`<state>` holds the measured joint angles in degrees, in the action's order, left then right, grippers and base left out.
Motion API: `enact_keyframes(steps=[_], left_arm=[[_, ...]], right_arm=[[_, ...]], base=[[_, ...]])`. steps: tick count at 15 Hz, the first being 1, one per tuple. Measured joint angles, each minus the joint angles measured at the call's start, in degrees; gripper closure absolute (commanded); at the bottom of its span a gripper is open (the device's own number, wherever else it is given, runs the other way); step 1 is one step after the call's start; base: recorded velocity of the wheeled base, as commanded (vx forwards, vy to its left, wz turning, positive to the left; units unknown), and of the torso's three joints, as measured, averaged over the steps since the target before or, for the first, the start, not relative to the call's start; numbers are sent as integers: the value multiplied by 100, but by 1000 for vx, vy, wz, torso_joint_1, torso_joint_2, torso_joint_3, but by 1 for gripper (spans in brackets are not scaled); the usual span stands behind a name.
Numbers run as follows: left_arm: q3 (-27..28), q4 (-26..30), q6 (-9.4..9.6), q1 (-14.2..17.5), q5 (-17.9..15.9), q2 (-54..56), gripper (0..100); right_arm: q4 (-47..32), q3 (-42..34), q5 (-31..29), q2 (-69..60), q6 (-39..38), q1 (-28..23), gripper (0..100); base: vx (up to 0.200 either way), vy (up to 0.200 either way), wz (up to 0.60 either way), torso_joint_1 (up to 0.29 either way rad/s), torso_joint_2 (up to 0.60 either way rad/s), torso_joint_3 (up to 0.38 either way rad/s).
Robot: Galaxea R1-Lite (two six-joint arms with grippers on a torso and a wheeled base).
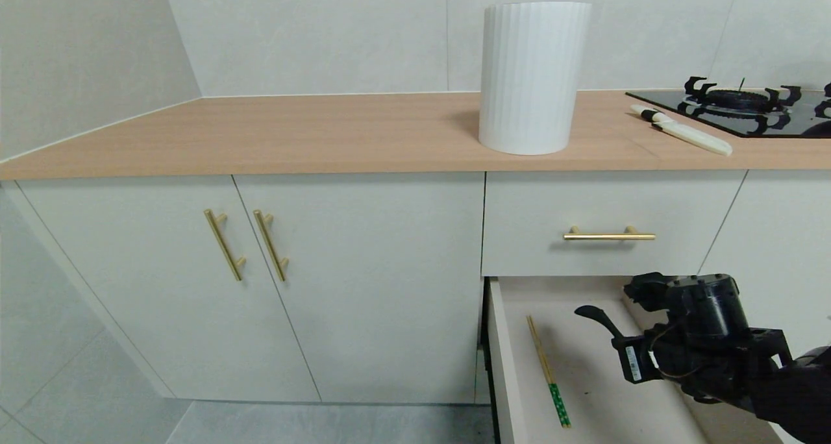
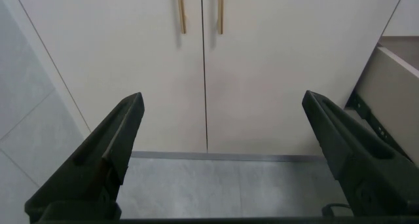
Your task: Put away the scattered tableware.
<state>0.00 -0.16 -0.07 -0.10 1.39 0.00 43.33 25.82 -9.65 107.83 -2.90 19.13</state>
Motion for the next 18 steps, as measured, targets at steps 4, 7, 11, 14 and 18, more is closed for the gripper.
enact_keyframes(steps=[4, 7, 11, 14, 18], left_arm=[[0, 0, 0, 0, 0, 0, 0], [0, 0, 0, 2, 0, 0, 0], [0, 0, 0, -1, 0, 0, 0], [0, 0, 0, 0, 0, 0, 0], [0, 0, 0, 0, 0, 0, 0]], right_arm=[[1248, -107, -38, 877, -16, -6, 100], [1527, -157, -33, 1532, -18, -22, 100], [1957, -146, -35, 2205, 0, -41, 100], [2189, -83, -44, 2592, 17, -130, 100], [2193, -27, -46, 2839, 9, -179, 100]], base=[[0, 0, 0, 0, 0, 0], [0, 0, 0, 0, 0, 0], [0, 0, 0, 0, 0, 0], [0, 0, 0, 0, 0, 0], [0, 0, 0, 0, 0, 0]])
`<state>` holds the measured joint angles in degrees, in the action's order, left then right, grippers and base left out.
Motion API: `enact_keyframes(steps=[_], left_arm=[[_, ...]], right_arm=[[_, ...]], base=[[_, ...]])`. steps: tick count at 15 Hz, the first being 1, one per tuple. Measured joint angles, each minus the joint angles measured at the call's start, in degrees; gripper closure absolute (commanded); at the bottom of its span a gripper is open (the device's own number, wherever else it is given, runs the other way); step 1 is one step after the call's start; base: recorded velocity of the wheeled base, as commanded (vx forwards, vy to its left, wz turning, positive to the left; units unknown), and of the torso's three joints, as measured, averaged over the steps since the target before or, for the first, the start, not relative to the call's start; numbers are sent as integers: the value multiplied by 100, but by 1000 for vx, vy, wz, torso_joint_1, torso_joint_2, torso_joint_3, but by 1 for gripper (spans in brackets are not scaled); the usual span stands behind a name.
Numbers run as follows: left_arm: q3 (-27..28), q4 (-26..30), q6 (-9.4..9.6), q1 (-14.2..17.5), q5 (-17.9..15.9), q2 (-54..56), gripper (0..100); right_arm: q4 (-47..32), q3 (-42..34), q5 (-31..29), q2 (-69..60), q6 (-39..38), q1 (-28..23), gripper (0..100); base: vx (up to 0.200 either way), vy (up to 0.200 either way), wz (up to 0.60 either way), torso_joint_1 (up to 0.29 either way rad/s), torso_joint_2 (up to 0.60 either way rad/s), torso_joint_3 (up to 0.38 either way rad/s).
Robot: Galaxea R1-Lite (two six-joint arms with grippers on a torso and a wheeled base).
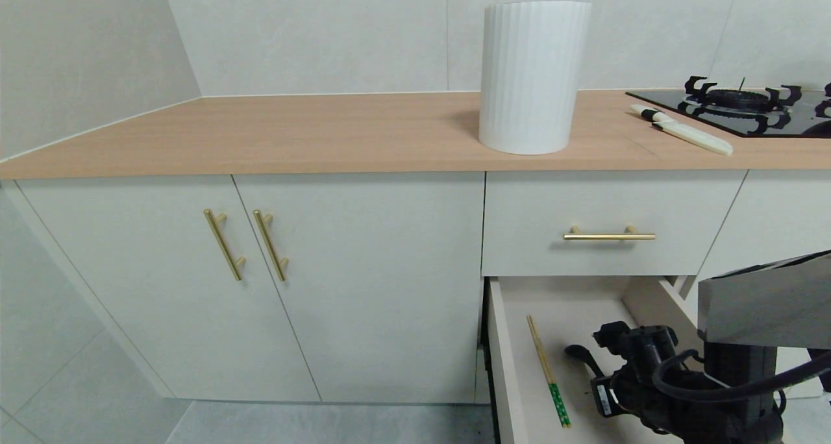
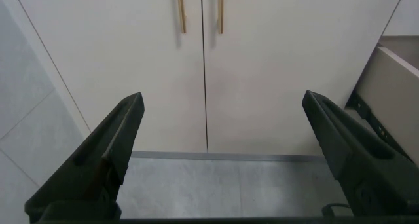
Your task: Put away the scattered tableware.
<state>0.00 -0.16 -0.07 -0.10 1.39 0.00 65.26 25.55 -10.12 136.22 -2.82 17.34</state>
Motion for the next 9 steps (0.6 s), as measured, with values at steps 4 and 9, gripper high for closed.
enact_keyframes(steps=[4, 9], left_arm=[[0, 0, 0, 0, -2, 0, 0], [0, 0, 2, 0, 0, 0, 0]], right_arm=[[-1, 2, -2, 68, 0, -30, 100], [-6, -56, 0, 46, 13, -52, 100]], base=[[0, 0, 0, 0, 0, 0], [0, 0, 0, 0, 0, 0]])
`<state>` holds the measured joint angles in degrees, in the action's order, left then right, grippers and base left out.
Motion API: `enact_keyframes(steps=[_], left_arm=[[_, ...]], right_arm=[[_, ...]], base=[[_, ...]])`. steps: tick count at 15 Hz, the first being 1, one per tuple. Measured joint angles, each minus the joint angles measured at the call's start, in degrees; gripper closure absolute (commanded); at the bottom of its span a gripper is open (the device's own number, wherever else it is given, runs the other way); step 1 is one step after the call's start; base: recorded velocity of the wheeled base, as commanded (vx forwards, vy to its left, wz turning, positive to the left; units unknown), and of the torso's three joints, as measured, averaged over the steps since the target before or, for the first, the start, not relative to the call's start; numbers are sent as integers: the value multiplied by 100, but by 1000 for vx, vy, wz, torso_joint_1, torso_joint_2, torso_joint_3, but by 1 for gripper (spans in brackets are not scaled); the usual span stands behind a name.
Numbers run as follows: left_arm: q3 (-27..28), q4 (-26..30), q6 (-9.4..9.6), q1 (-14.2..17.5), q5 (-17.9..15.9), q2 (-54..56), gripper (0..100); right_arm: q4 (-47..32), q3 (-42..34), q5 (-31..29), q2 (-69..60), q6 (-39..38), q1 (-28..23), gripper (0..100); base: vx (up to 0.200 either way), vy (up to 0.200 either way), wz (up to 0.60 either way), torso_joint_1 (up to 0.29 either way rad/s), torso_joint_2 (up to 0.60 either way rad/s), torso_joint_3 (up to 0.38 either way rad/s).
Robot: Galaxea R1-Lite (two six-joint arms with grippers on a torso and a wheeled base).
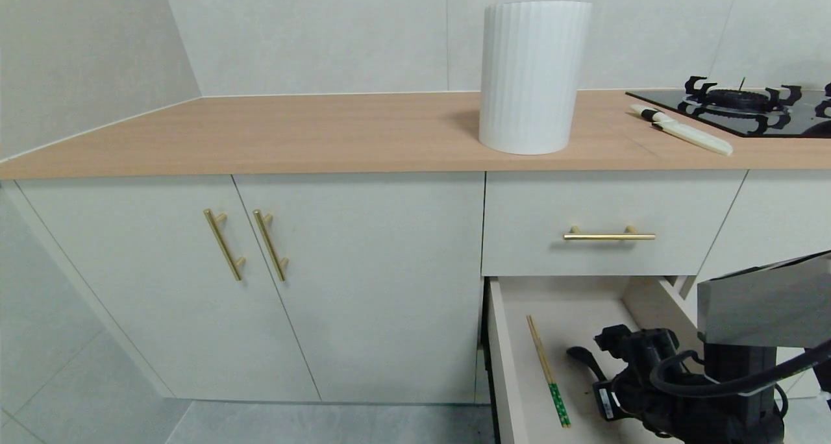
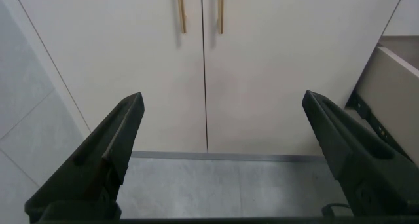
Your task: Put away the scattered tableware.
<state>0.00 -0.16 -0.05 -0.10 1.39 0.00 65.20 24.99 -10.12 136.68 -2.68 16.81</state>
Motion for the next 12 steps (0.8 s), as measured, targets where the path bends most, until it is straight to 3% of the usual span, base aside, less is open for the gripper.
enact_keyframes(steps=[1, 2, 7, 9, 12], left_arm=[[0, 0, -2, 0, 0, 0, 0], [0, 0, -2, 0, -2, 0, 0], [0, 0, -2, 0, 0, 0, 0], [0, 0, -2, 0, 0, 0, 0], [0, 0, -2, 2, -2, 0, 0]], right_arm=[[-2, -20, 0, -7, 4, 0, 100], [0, -46, -4, -16, 4, 0, 0], [318, -71, -66, -105, -32, -4, 0], [875, -88, -389, -189, -33, -4, 0], [1031, -247, -709, -422, 15, -4, 0]], base=[[0, 0, 0, 0, 0, 0], [0, 0, 0, 0, 0, 0], [0, 0, 0, 0, 0, 0], [0, 0, 0, 0, 0, 0], [0, 0, 0, 0, 0, 0]])
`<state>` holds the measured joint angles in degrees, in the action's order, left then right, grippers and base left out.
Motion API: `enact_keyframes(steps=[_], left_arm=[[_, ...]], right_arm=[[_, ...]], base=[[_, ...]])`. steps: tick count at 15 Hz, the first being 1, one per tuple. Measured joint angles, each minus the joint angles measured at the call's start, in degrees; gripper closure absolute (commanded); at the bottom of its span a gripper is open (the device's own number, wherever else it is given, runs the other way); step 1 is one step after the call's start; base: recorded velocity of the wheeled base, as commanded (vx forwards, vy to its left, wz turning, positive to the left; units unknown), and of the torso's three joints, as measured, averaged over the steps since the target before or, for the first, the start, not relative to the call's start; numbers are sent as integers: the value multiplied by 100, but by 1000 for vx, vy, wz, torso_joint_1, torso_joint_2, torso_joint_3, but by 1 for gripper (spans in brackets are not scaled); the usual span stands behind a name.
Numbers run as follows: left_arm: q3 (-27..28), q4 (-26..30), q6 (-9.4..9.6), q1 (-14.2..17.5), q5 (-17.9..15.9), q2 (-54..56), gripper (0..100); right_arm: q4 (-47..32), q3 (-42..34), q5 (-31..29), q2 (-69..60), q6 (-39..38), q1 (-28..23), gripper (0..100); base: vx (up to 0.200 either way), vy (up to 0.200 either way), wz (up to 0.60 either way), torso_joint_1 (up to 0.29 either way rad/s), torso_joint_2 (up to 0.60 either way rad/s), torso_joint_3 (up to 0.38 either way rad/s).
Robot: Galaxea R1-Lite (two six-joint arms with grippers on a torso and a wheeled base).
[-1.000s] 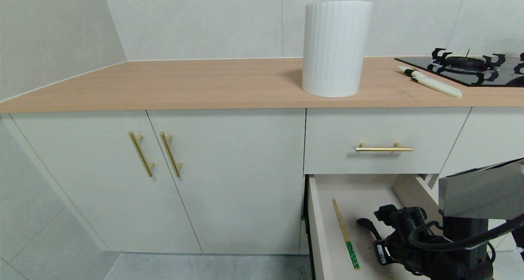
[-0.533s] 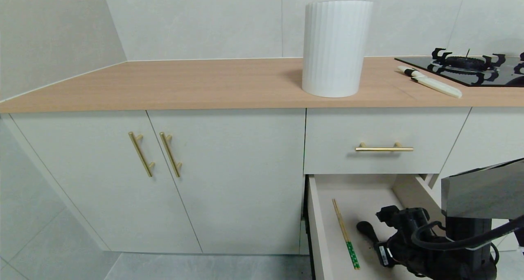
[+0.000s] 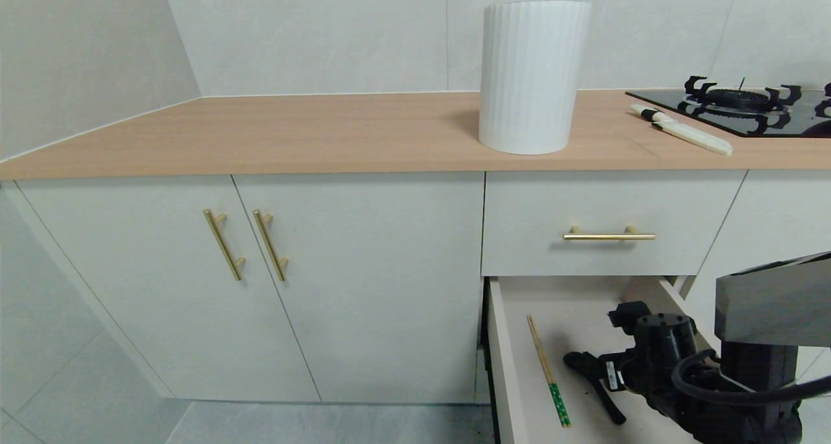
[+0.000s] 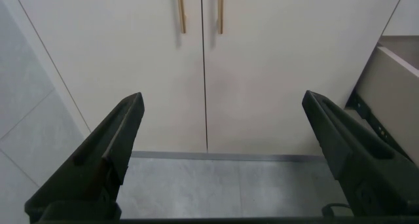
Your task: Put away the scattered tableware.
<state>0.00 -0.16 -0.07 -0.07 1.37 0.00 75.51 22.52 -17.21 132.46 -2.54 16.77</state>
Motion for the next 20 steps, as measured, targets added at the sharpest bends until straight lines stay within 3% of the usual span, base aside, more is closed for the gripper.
enact_keyframes(steps=[4, 10, 12, 20], left_arm=[[0, 2, 2, -2, 2, 0, 0], [0, 0, 5, -4, 2, 0, 0], [0, 0, 7, -2, 2, 0, 0], [0, 2, 7, -2, 0, 0, 0]], right_arm=[[-558, -149, -5, -903, 13, 9, 0], [-3812, 232, 329, -2949, -22, 100, 0], [-4009, 339, 391, -3251, -26, 141, 0], [-4042, 330, 402, -3552, -22, 194, 0]], base=[[0, 0, 0, 0, 0, 0], [0, 0, 0, 0, 0, 0], [0, 0, 0, 0, 0, 0], [-200, 0, 0, 2, 1, 3]])
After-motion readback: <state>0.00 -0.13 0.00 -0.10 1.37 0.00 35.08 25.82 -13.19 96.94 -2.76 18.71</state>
